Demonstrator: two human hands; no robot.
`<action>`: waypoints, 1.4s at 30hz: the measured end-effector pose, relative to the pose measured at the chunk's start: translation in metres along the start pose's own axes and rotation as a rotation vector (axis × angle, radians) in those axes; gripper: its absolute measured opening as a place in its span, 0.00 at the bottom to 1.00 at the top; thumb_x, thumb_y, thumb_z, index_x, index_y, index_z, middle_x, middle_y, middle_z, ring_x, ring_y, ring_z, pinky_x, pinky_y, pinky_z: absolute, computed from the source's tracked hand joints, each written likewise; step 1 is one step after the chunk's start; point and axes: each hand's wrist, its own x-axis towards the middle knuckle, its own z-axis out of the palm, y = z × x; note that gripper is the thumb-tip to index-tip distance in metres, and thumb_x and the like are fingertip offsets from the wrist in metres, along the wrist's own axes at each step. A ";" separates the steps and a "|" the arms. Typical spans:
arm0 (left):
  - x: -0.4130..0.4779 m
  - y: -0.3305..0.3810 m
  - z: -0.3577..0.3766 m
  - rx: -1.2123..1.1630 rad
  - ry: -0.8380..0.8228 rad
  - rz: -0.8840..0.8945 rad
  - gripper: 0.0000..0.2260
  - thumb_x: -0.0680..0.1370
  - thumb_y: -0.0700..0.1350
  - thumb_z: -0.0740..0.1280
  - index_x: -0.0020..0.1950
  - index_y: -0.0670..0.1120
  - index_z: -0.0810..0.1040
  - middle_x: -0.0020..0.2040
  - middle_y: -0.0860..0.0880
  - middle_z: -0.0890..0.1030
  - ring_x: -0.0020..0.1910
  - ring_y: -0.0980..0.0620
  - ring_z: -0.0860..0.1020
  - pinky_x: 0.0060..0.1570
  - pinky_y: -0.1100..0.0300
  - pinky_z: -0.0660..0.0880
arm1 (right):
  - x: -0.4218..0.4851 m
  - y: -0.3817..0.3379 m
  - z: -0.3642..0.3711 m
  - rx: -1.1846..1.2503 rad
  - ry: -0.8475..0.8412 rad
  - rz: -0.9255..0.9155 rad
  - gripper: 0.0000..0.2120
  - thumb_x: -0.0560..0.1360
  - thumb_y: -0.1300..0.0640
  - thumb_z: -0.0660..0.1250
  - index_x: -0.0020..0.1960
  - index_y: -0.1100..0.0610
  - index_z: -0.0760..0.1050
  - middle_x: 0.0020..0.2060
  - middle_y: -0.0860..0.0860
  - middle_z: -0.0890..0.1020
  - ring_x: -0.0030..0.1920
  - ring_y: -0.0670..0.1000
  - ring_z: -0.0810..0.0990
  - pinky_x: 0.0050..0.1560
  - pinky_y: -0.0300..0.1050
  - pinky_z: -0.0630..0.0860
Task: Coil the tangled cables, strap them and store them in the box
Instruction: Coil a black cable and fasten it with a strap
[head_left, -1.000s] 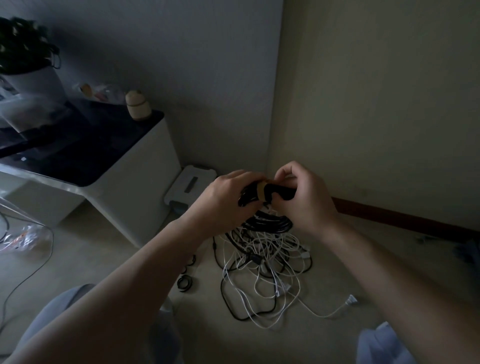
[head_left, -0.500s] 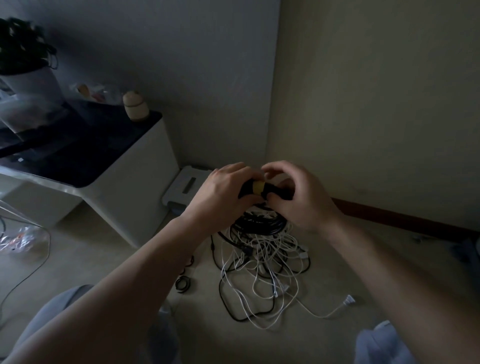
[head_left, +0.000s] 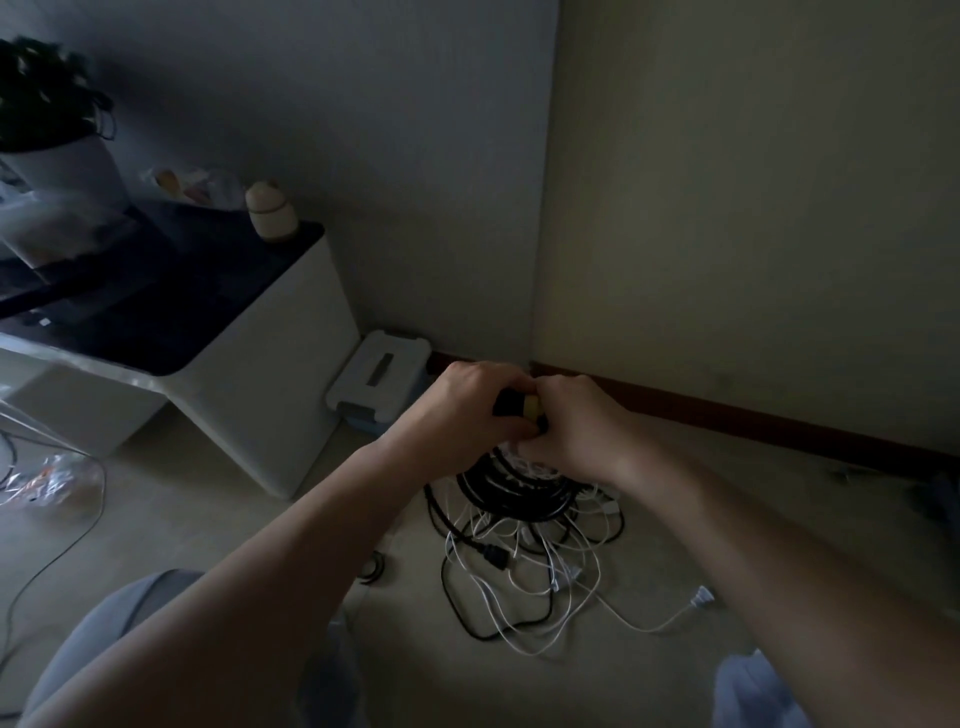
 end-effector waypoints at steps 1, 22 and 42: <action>0.000 -0.002 0.002 -0.050 0.018 -0.038 0.16 0.69 0.45 0.79 0.56 0.50 0.82 0.48 0.56 0.82 0.50 0.57 0.79 0.44 0.73 0.70 | 0.000 0.001 0.000 0.007 -0.003 0.008 0.07 0.70 0.54 0.71 0.43 0.55 0.74 0.38 0.52 0.81 0.40 0.54 0.82 0.31 0.43 0.68; -0.005 -0.039 -0.004 -0.835 -0.045 -0.417 0.29 0.66 0.59 0.76 0.61 0.44 0.77 0.52 0.49 0.84 0.50 0.52 0.83 0.49 0.58 0.79 | 0.003 0.046 -0.011 0.962 0.145 0.091 0.22 0.78 0.52 0.71 0.26 0.54 0.73 0.23 0.52 0.75 0.27 0.49 0.78 0.36 0.38 0.76; 0.011 0.010 0.012 -1.250 0.190 -0.962 0.06 0.78 0.40 0.69 0.43 0.40 0.80 0.29 0.43 0.82 0.29 0.46 0.84 0.37 0.44 0.83 | 0.011 0.008 0.016 1.304 0.219 0.547 0.22 0.75 0.43 0.73 0.56 0.61 0.80 0.51 0.58 0.86 0.49 0.58 0.86 0.53 0.56 0.83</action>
